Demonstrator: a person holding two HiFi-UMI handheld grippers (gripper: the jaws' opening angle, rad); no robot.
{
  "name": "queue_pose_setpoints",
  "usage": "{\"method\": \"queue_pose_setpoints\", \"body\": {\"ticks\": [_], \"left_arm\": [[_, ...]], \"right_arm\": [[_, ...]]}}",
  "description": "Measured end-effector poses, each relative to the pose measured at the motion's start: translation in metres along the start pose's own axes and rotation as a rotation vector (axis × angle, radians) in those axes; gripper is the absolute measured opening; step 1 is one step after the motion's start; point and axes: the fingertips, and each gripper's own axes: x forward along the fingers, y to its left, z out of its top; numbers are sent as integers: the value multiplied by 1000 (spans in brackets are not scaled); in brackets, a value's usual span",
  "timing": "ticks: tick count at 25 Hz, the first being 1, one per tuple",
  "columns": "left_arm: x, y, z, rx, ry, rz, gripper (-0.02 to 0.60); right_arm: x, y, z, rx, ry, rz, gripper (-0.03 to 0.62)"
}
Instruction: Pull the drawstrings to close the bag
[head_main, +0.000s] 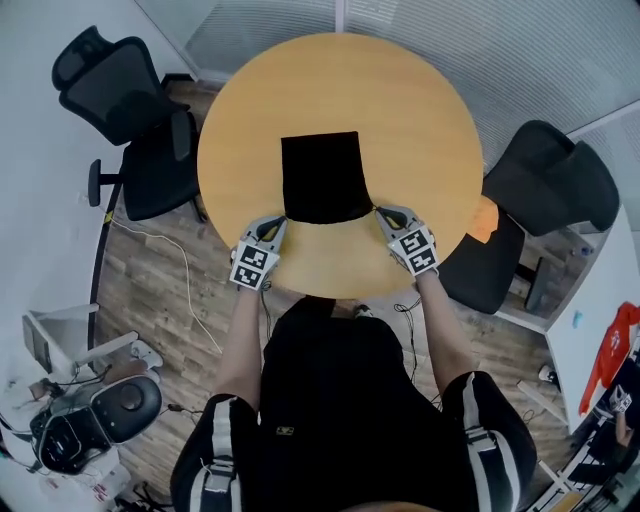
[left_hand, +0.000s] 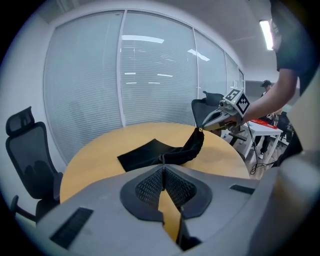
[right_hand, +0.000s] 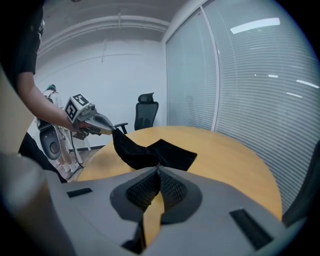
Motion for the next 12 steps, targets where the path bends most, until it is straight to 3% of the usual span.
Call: {"method": "queue_pose_setpoints", "body": {"ticks": [5,12], "left_arm": [[-22,11,32,-21,-48,81,14],[-52,10,78,25,-106,172,14]], "right_arm": [[-14,0,34,-59,-34,-29,55],[-43,-8,69,-110,-95,-77,57]]}}
